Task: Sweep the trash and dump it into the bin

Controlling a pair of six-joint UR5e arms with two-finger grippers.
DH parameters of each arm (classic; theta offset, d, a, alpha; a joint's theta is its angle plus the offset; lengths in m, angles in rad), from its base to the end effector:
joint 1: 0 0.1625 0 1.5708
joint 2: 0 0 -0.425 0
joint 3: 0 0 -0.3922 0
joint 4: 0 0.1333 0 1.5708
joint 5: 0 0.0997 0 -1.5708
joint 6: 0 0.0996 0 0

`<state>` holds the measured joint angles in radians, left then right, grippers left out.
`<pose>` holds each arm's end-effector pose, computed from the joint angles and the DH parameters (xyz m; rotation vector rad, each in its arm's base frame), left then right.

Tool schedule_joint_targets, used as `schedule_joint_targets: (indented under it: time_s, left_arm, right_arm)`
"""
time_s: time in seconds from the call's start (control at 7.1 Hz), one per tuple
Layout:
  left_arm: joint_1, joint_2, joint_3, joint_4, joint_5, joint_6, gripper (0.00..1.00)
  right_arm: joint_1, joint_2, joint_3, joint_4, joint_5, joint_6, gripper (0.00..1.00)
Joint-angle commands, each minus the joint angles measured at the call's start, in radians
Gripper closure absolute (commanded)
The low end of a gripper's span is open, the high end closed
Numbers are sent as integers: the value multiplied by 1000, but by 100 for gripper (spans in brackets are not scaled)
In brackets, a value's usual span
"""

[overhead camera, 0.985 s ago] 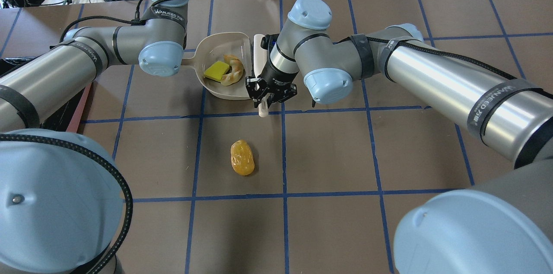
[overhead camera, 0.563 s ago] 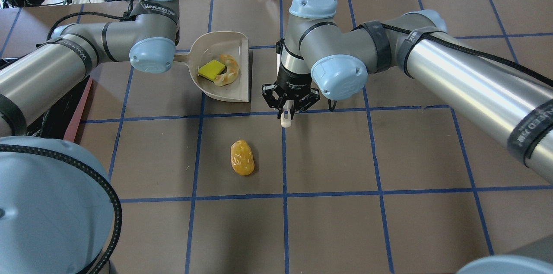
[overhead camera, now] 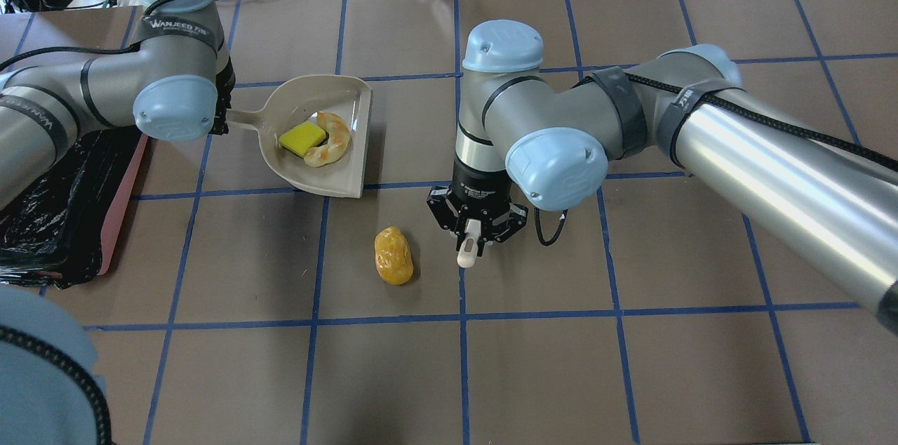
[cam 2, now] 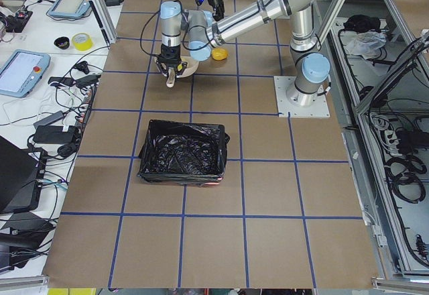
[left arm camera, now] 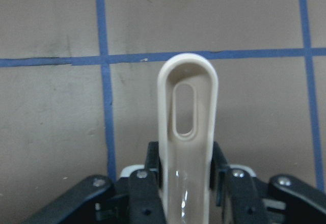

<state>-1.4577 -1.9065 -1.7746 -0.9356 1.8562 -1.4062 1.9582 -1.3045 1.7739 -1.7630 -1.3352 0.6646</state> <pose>-0.0386 -0.5930 0.2767 -2.0454 2.1241 -0.3679 0.3456 -0.4325 0.2747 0.4680 2.9930 0.5454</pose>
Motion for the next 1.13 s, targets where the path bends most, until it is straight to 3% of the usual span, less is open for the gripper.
schedule_joint_targets:
  time_s: [0.0,0.28,0.56,0.99]
  left_arm:
    - [3,128,-179,3,6,4,100]
    - [-3,202,-308,18,8,-40,100]
    - [-6,233,-464,209,9,-42,100]
    - [-30,248,-494,245,55,-45,100]
  right_arm:
    - [135,-21,27,-3,4,247,100]
    - [224,-33,50,-28,60,297,100]
    - [237,-21,126,-201,55,274,100]
    - [238,42,168,-416,29,152,100]
